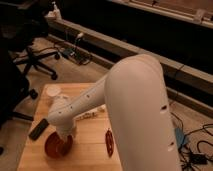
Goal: Drag the ceramic bowl in a circle
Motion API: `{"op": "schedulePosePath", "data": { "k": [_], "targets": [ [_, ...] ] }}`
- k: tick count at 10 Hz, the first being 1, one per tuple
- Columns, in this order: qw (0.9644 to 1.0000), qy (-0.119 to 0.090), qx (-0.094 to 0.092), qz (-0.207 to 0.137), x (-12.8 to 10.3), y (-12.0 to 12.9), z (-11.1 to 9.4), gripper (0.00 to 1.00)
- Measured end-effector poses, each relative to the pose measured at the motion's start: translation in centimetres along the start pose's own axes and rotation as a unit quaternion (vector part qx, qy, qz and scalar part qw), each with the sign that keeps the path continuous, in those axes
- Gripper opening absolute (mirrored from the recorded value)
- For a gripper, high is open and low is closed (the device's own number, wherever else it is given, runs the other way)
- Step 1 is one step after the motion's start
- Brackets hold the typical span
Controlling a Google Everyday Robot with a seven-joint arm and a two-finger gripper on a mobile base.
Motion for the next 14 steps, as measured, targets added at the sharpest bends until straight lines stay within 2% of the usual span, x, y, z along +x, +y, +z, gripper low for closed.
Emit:
{"op": "schedulePosePath", "data": {
  "k": [2, 5, 7, 10, 11, 12, 14],
  "targets": [
    [0.9999, -0.002, 0.013, 0.003, -1.4, 0.1, -0.3, 0.12],
    [0.9995, 0.004, 0.032, -0.003, -3.6, 0.5, 0.6, 0.12],
    [0.9991, 0.003, 0.04, 0.008, -5.2, -0.4, 1.5, 0.12],
    [0.9956, 0.0, 0.07, 0.062, -7.5, -6.0, 1.8, 0.12],
    [0.9927, 0.006, 0.087, 0.083, -7.2, -8.9, 2.1, 0.12],
    [0.9904, 0.011, 0.096, 0.098, -6.8, -10.8, 2.3, 0.12],
    [0.9829, 0.025, 0.122, 0.136, -4.9, -15.5, 2.1, 0.12]
  ]
}}
